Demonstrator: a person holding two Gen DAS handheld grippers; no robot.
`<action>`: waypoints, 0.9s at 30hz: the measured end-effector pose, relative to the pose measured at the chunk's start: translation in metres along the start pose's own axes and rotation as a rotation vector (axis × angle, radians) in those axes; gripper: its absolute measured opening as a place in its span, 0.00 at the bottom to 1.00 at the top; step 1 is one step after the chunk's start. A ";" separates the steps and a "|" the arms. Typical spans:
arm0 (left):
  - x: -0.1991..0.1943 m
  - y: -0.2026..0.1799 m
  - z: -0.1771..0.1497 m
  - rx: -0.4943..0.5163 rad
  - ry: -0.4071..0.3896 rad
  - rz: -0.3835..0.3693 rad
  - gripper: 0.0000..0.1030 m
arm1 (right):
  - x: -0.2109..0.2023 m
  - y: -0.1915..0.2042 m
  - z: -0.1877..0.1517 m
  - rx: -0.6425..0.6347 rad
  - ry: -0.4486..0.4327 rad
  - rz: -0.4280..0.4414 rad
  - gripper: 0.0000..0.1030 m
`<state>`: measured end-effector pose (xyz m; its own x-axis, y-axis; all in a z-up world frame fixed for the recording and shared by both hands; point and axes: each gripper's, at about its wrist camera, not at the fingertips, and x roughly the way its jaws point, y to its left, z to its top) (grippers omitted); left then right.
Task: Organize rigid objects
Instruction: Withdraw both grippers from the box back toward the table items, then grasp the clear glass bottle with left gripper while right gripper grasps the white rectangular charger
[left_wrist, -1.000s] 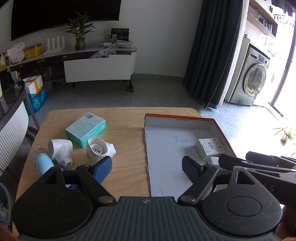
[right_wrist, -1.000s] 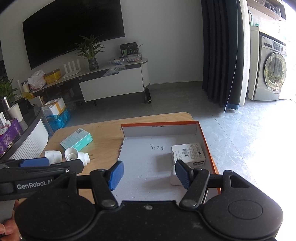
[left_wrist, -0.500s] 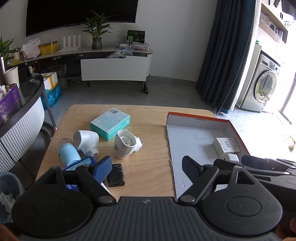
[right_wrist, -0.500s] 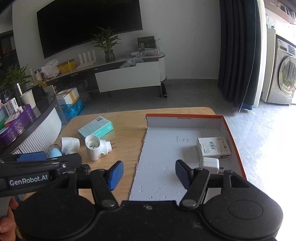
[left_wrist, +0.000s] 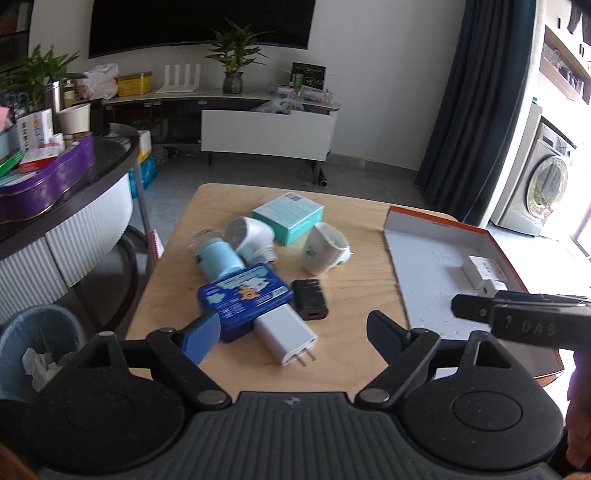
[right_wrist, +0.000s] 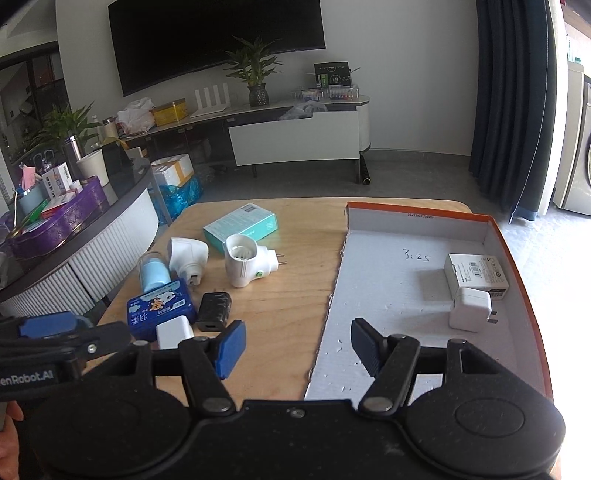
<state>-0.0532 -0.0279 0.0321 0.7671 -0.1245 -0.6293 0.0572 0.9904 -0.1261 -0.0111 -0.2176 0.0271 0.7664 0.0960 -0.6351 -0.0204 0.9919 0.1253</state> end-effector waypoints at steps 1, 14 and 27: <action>-0.006 0.010 -0.009 -0.016 -0.001 0.014 0.88 | -0.001 0.001 -0.002 -0.001 -0.002 0.002 0.75; 0.005 0.045 -0.078 0.080 0.039 0.045 0.93 | 0.006 0.021 -0.013 -0.013 0.017 0.050 0.75; 0.022 0.057 -0.087 0.076 0.028 0.019 0.79 | 0.018 0.027 -0.013 -0.013 0.036 0.055 0.75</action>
<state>-0.0889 0.0203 -0.0554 0.7506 -0.1059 -0.6523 0.0919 0.9942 -0.0555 -0.0065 -0.1877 0.0095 0.7401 0.1530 -0.6549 -0.0702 0.9860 0.1510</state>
